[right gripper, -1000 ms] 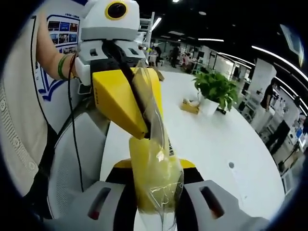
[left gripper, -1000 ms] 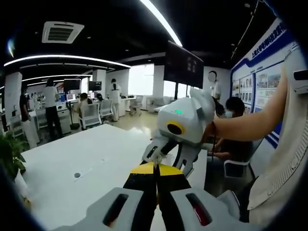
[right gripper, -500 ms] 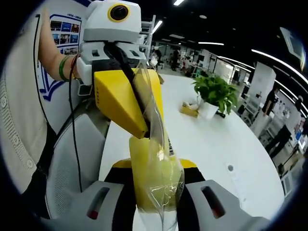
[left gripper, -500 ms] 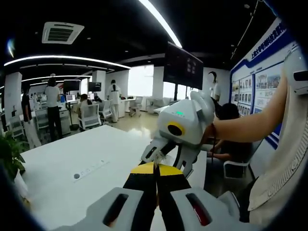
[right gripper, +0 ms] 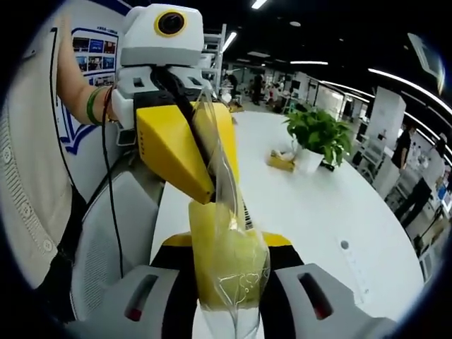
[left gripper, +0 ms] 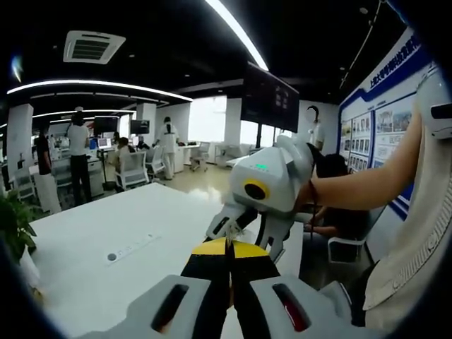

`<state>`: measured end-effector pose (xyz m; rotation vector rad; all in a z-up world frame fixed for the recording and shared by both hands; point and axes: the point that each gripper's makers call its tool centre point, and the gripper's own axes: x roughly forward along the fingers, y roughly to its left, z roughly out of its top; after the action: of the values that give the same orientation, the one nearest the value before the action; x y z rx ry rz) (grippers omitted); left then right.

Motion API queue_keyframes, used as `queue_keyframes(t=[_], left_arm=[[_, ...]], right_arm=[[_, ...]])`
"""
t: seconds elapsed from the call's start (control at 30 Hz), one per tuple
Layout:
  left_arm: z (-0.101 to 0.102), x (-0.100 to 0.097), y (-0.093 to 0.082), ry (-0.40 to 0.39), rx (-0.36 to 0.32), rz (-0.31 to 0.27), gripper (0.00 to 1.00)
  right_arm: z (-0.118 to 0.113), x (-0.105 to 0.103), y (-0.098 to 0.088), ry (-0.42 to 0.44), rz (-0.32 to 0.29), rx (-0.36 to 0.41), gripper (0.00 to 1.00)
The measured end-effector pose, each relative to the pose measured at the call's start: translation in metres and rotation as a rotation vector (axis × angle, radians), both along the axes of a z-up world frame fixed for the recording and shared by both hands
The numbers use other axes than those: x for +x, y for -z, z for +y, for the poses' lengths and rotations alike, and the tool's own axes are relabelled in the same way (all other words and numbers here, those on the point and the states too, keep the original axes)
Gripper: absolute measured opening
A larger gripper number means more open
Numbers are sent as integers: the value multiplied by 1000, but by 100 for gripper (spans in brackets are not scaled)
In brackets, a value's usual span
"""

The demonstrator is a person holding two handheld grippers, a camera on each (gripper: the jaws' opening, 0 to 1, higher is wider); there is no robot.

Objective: Compare the silicone blocks by pressing each to a similar depth, holding the contact briefly, and releasing to observe deformation and rebound differences across the visible hardness samples.

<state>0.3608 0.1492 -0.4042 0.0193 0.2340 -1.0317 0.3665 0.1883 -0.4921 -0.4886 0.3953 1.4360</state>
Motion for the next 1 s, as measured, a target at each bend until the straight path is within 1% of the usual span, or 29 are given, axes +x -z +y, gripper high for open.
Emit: queue_keyframes(t=[0.07, 0.3, 0.4, 0.63, 0.87, 1.0], left_arm=[[0, 0, 2, 2, 0, 6, 0], [-1, 3, 9, 3, 5, 19, 0], [-1, 4, 12, 0, -9, 41, 0], [-1, 7, 18, -7, -11, 64, 0], [0, 11, 24, -17, -43, 119, 0], [-1, 11, 29, -30, -74, 153, 0]], right_arm=[[0, 0, 2, 3, 15, 5, 26], [-1, 1, 9, 2, 35, 9, 28], [-1, 1, 12, 1, 50, 11, 28], [-1, 3, 17, -2, 65, 13, 30], [-1, 4, 23, 3, 81, 18, 31], [-2, 3, 26, 9, 88, 20, 33]])
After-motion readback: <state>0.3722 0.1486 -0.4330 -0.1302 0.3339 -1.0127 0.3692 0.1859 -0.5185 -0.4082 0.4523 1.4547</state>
